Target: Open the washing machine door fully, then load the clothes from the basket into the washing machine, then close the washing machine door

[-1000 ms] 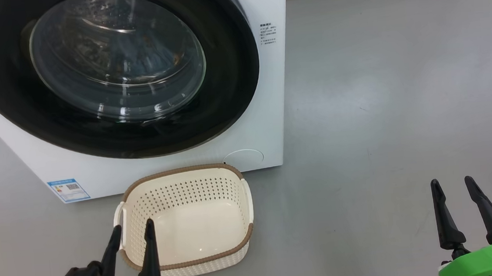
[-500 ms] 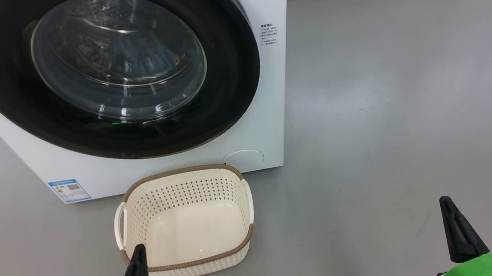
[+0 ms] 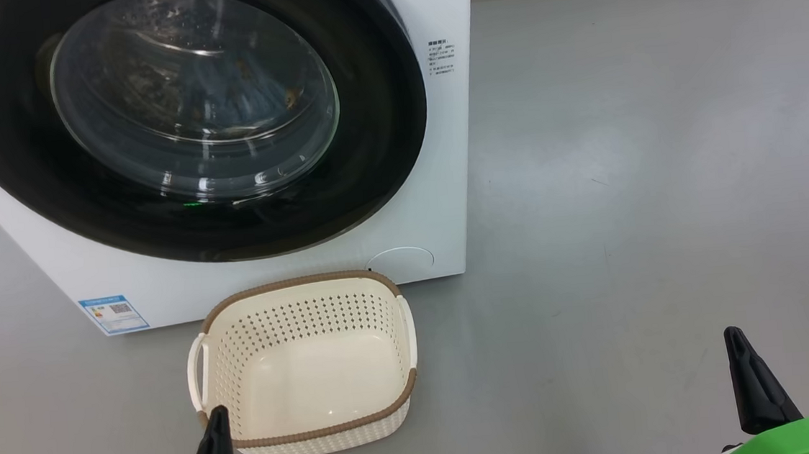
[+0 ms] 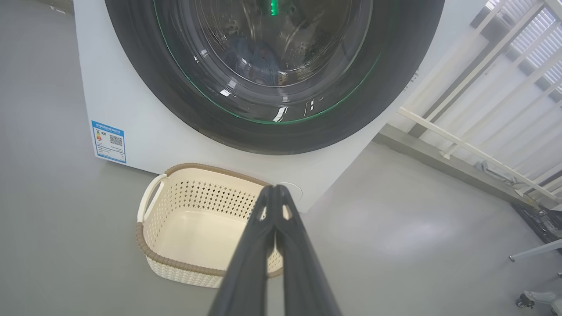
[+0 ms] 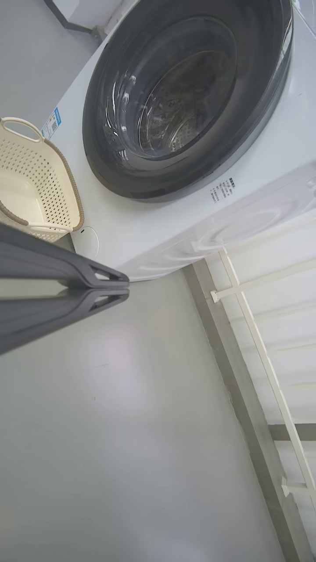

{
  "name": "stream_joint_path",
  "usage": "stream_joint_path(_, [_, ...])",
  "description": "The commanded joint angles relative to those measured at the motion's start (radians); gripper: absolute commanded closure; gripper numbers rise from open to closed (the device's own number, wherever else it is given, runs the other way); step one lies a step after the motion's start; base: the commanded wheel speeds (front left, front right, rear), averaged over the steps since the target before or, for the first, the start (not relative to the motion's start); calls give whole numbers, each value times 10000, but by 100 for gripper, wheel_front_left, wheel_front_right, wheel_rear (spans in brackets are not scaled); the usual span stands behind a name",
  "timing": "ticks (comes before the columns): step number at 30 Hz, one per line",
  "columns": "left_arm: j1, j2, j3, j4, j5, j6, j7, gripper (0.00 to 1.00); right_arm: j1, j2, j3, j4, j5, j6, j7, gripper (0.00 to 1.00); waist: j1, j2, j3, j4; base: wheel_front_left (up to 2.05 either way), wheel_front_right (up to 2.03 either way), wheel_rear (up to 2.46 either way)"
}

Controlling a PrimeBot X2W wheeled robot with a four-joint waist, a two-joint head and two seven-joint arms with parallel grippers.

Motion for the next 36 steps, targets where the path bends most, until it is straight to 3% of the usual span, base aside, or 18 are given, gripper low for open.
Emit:
stream_joint_path(1, [-357, 123, 180, -219, -328, -62, 72, 100, -350, -73, 67, -185, 372, -11, 76, 100, -2, 0, -3, -2, 0, 0, 0])
stream_joint_path(36, [-582, 198, 894, -228, -3919, -171, 1114, 100, -783, -125, 255, 329, 4482, -28, 933, 100, -2, 0, -50, -37, 0, 0, 0])
